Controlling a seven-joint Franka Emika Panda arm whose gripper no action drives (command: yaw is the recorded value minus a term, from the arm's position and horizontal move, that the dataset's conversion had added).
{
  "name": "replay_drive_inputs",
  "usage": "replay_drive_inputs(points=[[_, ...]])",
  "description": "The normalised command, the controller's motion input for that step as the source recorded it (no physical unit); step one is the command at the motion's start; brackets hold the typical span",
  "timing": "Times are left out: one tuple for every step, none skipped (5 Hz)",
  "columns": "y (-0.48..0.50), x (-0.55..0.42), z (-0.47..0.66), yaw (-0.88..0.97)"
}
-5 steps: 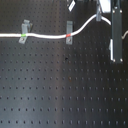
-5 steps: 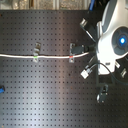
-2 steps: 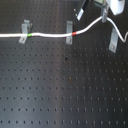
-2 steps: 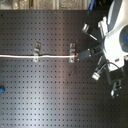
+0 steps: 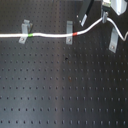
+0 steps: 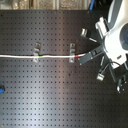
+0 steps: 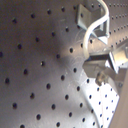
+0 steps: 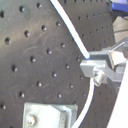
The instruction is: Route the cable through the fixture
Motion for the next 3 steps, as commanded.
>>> replay_drive_inputs(points=[[-0.23, -0.428, -0.07, 0.07], [0.033, -0.477, -0.04, 0.29], [0.282, -0.42, 0.02, 0.14]])
